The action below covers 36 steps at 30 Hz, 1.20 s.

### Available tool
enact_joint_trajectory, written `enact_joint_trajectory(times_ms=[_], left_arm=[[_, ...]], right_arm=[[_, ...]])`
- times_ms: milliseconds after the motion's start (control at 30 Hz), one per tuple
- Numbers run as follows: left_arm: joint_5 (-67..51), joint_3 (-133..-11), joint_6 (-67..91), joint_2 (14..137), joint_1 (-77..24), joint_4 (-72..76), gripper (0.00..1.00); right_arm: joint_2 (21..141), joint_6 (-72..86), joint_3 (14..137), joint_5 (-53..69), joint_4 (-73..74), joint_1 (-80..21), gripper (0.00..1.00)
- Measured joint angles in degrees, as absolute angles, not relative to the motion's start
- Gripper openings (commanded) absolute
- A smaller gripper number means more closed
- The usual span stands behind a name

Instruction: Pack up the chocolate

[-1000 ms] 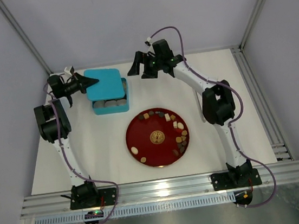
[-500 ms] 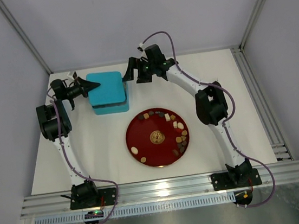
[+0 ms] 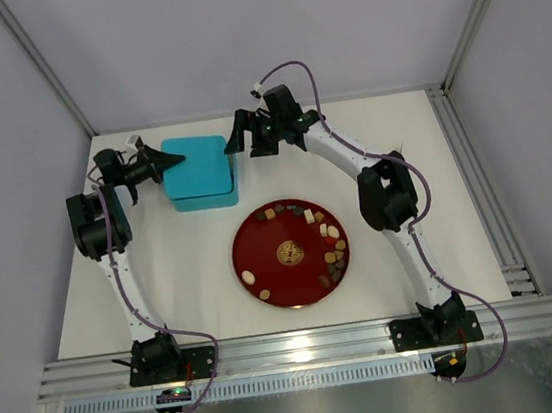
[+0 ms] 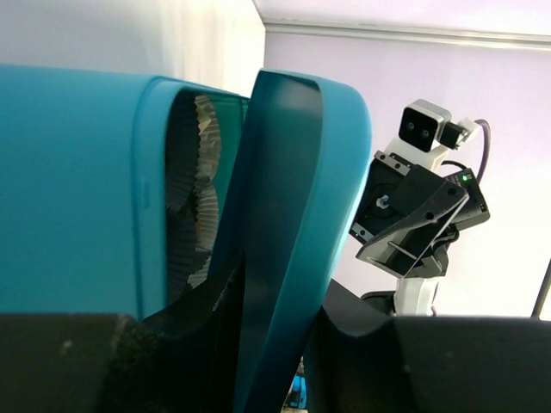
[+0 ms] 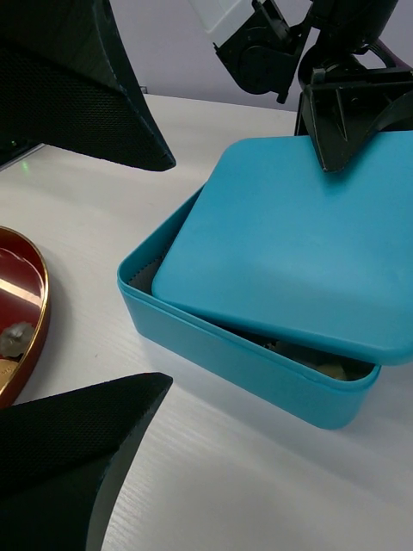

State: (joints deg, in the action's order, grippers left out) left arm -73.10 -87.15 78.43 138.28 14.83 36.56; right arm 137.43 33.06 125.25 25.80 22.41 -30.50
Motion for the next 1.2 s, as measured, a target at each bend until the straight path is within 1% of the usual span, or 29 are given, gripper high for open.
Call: enact_joint_trajectory(times_ms=[167, 333, 433, 767, 1000, 1200], left_arm=[[-73.1, -86.7, 77.5, 138.3, 15.3, 35.1, 0.36], [-73.1, -86.7, 76.2, 138.0, 15.7, 33.9, 0.47], [-73.1, -86.7, 75.3, 137.6, 15.9, 32.9, 0.48], [-72.9, -86.7, 70.6, 136.2, 15.9, 27.5, 0.5], [-71.6, -89.2, 58.6, 134.2, 15.9, 11.5, 0.5], [-71.0, -89.8, 53.9, 133.3, 15.9, 5.2, 0.49]], right_arm=[[137.4, 32.9, 125.3, 25.6, 22.4, -31.0, 0.98], [137.4, 32.8, 125.3, 25.6, 22.5, -31.4, 0.98], [137.4, 32.4, 125.3, 25.6, 22.5, -31.6, 0.98], [137.4, 31.8, 125.3, 25.2, 22.6, -31.6, 0.98], [137.4, 31.8, 125.3, 25.1, 22.5, -31.6, 0.98], [137.4, 31.7, 124.9, 24.9, 22.5, -31.6, 0.98]])
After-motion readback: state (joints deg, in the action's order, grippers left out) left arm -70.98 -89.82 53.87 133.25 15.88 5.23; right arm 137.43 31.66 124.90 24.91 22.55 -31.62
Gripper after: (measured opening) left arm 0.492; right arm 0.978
